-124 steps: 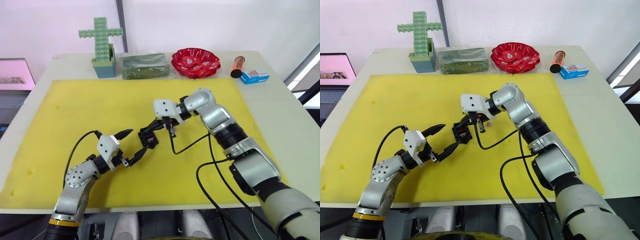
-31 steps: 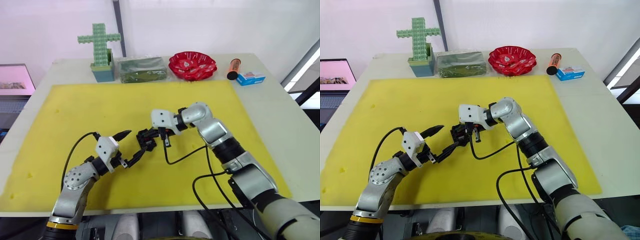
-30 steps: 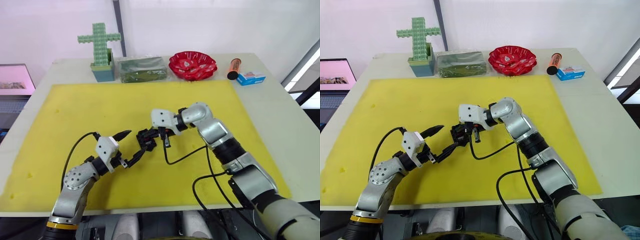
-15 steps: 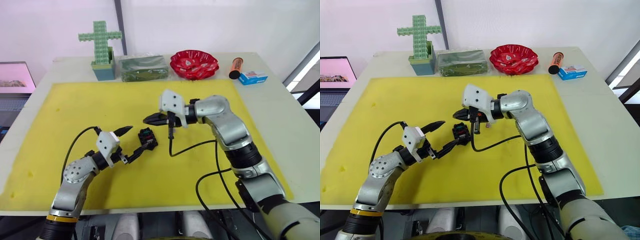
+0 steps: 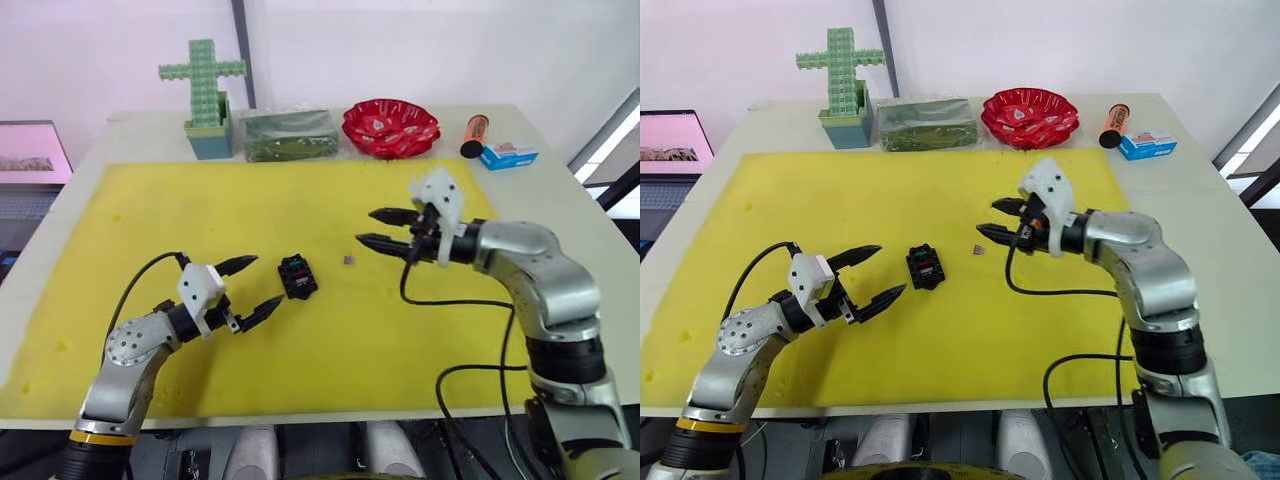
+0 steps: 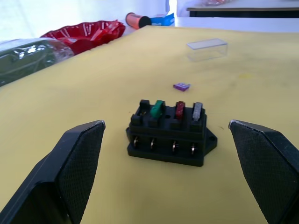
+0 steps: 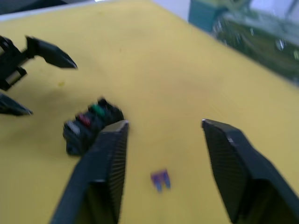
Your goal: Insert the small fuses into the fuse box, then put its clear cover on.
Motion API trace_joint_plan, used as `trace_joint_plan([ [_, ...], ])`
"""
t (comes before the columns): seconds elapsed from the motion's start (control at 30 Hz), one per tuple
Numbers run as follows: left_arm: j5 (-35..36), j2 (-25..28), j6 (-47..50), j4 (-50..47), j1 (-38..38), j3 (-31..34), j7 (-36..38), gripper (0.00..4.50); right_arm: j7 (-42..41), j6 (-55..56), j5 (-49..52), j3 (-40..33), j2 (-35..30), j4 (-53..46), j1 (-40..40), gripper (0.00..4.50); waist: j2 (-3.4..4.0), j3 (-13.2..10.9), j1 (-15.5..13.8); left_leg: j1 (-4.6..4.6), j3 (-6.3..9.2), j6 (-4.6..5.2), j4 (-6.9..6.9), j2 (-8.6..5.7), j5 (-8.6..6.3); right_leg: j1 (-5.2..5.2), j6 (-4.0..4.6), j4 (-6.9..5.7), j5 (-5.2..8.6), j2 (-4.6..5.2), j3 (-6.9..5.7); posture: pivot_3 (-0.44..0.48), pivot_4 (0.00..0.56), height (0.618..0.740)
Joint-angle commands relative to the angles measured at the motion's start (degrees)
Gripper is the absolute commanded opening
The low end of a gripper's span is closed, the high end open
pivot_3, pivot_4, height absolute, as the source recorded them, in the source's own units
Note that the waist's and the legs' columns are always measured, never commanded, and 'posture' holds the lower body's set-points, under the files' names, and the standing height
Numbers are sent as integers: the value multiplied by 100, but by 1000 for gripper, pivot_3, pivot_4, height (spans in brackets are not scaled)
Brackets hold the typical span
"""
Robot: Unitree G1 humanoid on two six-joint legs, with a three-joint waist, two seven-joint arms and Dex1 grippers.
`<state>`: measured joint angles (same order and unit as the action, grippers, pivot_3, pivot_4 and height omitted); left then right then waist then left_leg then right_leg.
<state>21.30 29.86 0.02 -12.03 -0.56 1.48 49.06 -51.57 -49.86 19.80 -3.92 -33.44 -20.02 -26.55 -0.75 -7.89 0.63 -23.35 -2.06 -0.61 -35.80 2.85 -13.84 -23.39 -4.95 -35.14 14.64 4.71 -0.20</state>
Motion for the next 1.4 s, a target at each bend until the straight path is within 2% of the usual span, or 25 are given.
trace_joint_plan([
  [0.03,188,128,-14,-275,-6,107,197,4500,502,-861,479,-578,57,-223,-11,4130,0,-1,15,0,0,0,0,0,0,-1,0,0,0,0,0,0,150,740],
  [0.07,215,156,-7,-301,-1,99,239,4500,682,-1209,524,-637,50,-169,-37,4457,0,-1,18,0,-1,0,-1,1,0,-1,0,0,0,-1,0,0,150,740],
  [0.23,248,214,0,-337,38,72,385,4500,902,-3021,1604,-1563,762,915,-581,4457,-2,-3,14,0,0,0,-1,3,0,-1,0,0,0,-2,1,0,150,740],
  [0.43,212,149,30,-358,103,13,337,4500,1214,-4154,1928,-2233,1281,2563,-1468,4457,4,-8,10,-4,-1,1,-4,0,0,-2,0,0,-1,-2,1,0,150,740],
  [0.63,203,130,69,-469,27,-44,293,4500,1317,-4048,1826,-1992,1331,3821,-1819,4457,4,-8,18,-6,-2,1,-3,-2,0,0,-1,0,-1,-3,1,0,150,740],
  [1.17,167,128,33,-643,-231,-30,158,4500,1010,-3139,1680,-933,1406,4962,-2104,4457,3,-6,44,-4,0,2,-3,0,0,0,-5,-4,-3,-13,2,0,150,740],
  [1.4,168,137,54,-719,-301,-30,110,4500,1074,-3070,1625,-773,1419,5122,-2076,4457,0,-5,49,-2,0,2,-3,2,0,1,-5,-5,-3,-15,2,0,150,740],
])
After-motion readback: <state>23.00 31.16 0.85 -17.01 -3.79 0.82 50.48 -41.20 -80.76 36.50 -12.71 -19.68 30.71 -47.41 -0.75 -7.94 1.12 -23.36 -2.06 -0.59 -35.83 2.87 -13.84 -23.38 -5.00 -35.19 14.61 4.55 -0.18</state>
